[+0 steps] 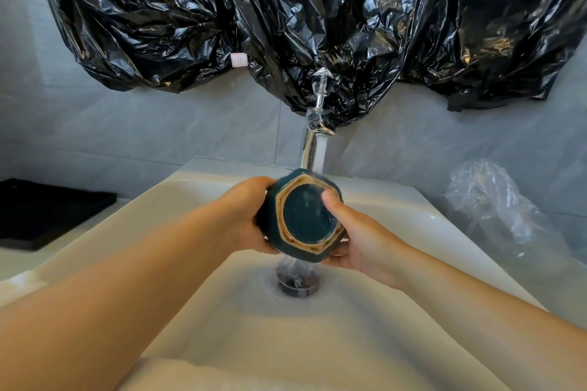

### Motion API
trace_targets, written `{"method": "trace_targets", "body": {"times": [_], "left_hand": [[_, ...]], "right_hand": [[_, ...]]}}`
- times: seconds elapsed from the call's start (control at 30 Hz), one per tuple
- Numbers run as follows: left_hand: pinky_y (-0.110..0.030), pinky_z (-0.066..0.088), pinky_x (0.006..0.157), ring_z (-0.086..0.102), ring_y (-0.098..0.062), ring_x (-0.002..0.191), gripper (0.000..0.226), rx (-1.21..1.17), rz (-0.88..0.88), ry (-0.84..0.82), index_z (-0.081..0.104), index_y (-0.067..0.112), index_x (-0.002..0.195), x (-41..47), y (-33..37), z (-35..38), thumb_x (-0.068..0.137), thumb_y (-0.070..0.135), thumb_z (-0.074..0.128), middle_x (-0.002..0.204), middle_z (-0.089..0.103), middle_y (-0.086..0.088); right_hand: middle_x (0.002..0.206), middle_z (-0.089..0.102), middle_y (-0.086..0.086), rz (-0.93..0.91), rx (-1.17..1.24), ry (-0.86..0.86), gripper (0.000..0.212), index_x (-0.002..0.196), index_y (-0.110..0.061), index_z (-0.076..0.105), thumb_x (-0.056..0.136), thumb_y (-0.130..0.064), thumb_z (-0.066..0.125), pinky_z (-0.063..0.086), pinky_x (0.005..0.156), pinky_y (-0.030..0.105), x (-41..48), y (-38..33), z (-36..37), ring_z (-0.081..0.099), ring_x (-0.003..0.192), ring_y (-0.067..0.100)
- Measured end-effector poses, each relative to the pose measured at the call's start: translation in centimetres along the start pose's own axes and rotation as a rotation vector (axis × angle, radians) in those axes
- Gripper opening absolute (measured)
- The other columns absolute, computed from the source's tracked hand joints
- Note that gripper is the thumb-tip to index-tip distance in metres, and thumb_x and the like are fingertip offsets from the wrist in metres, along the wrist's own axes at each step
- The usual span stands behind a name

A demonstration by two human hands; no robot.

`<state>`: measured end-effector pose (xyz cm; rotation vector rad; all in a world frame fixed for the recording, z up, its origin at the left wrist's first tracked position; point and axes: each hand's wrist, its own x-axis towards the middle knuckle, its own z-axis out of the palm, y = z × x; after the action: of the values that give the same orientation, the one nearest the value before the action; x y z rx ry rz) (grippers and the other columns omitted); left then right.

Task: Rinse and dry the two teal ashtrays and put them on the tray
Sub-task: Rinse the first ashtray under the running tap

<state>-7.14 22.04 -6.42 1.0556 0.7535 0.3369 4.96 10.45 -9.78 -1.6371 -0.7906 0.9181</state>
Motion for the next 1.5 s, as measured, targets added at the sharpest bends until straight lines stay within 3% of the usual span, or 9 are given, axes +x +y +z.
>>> {"method": "trace_targets", "body": {"times": [0.2,0.43,0.53,0.7,0.9,1.1,1.23,1.33,1.5], "left_hand": [[-0.052,0.049,0.078,0.058,-0.034,0.088,0.028,-0.084,0.005,-0.061,0.061,0.011,0.081,-0.5,0.3,0.5,0.094,0.031,0.048,0.09,0.063,-0.013],[-0.042,0.047,0.065,0.058,-0.03,0.079,0.038,-0.068,-0.01,-0.01,0.061,0.014,0.077,-0.2,0.1,-0.1,0.099,0.033,0.036,0.083,0.064,-0.012],[-0.047,0.046,0.066,0.057,-0.033,0.084,0.033,-0.099,-0.035,0.026,0.061,0.013,0.082,0.3,0.1,-0.5,0.099,0.028,0.036,0.093,0.064,-0.014],[-0.057,0.045,0.065,0.057,-0.039,0.086,0.021,-0.256,-0.067,0.011,0.055,0.011,0.09,0.3,0.2,-0.5,0.098,0.019,0.038,0.103,0.06,-0.017],[-0.056,0.054,0.072,0.062,-0.04,0.092,0.015,-0.39,-0.037,-0.141,0.055,0.005,0.103,-0.4,0.5,-0.1,0.098,0.017,0.048,0.102,0.06,-0.022],[-0.045,0.06,0.059,0.066,-0.036,0.095,0.029,-0.369,0.016,-0.171,0.053,0.0,0.119,-0.5,0.7,-0.2,0.097,0.019,0.054,0.111,0.061,-0.025],[-0.034,0.059,0.048,0.068,-0.031,0.085,0.021,-0.272,0.078,-0.148,0.056,0.002,0.113,-0.9,0.6,0.1,0.097,0.014,0.055,0.104,0.062,-0.023],[-0.028,0.06,0.053,0.068,-0.024,0.083,0.016,-0.112,0.163,-0.184,0.059,0.003,0.108,-0.8,0.5,0.2,0.098,0.012,0.051,0.102,0.065,-0.018],[-0.03,0.061,0.065,0.067,-0.022,0.097,0.027,0.042,0.261,-0.186,0.058,0.014,0.124,-0.3,0.2,0.3,0.099,0.014,0.05,0.12,0.065,-0.011]], "right_hand": [[0.083,0.061,0.004,-0.051,0.046,0.13,0.042,0.096,-0.02,0.068,0.094,-0.056,0.047,0.05,0.071,0.028,-0.3,-0.8,-0.3,0.056,0.073,0.019],[0.085,0.054,0.009,-0.158,-0.009,0.064,0.045,0.098,-0.018,0.066,0.095,-0.056,0.043,0.046,0.062,0.024,-0.7,-1.3,0.0,0.047,0.06,0.015],[0.092,0.057,0.009,-0.187,0.008,0.019,0.048,0.114,-0.012,0.064,0.097,-0.052,0.042,0.045,0.062,0.024,-0.6,-1.2,0.0,0.045,0.057,0.012],[0.083,0.058,0.004,-0.201,0.157,0.024,0.036,0.109,-0.011,0.063,0.097,-0.041,0.049,0.042,0.058,0.022,-0.3,-1.3,-0.5,0.045,0.053,0.012],[0.077,0.058,0.005,-0.064,0.457,0.091,0.031,0.099,-0.015,0.063,0.094,-0.044,0.056,0.05,0.05,0.019,-0.1,-1.7,-1.3,0.048,0.052,0.011],[0.079,0.061,0.007,0.119,0.556,0.068,0.051,0.115,-0.007,0.061,0.091,-0.052,0.056,0.055,0.054,0.024,0.2,-1.2,-1.8,0.056,0.057,0.012],[0.078,0.067,0.011,0.175,0.586,0.052,0.052,0.117,-0.004,0.061,0.092,-0.049,0.057,0.057,0.059,0.025,0.0,-1.4,-1.9,0.061,0.063,0.016],[0.086,0.069,0.015,0.224,0.611,0.054,0.045,0.12,-0.007,0.06,0.092,-0.041,0.054,0.056,0.068,0.031,-0.1,-1.3,-1.7,0.064,0.074,0.022],[0.111,0.071,0.017,0.246,0.63,0.073,0.038,0.123,-0.009,0.061,0.094,-0.033,0.052,0.055,0.077,0.038,0.0,-0.8,-1.6,0.067,0.089,0.03]]}}
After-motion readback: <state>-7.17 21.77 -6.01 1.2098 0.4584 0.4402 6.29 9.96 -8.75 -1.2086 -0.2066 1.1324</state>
